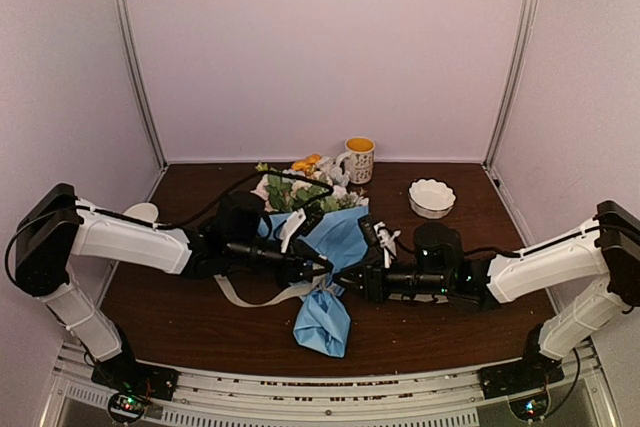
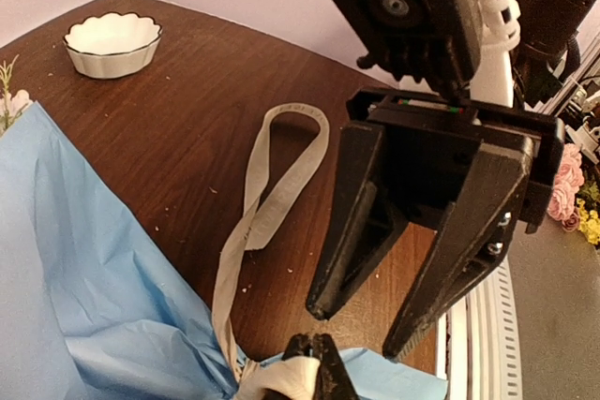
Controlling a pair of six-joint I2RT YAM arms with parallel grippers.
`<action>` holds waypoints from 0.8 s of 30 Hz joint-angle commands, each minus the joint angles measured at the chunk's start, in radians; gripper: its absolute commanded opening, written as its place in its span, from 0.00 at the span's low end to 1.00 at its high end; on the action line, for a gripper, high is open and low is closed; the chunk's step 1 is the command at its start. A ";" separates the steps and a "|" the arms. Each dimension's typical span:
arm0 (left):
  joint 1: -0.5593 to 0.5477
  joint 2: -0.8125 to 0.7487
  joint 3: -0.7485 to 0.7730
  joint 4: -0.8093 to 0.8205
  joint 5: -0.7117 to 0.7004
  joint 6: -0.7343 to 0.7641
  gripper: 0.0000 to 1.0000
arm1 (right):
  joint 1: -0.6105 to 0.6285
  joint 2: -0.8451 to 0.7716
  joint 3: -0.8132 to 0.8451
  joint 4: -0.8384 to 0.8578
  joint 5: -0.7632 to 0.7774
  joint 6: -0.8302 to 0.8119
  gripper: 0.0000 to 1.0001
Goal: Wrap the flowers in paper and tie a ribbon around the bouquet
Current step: Cross the half-tied ribbon over the folded bouquet.
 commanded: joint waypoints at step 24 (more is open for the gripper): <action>0.061 0.010 0.037 0.137 0.100 -0.047 0.00 | 0.030 0.059 0.027 0.161 0.101 -0.033 0.35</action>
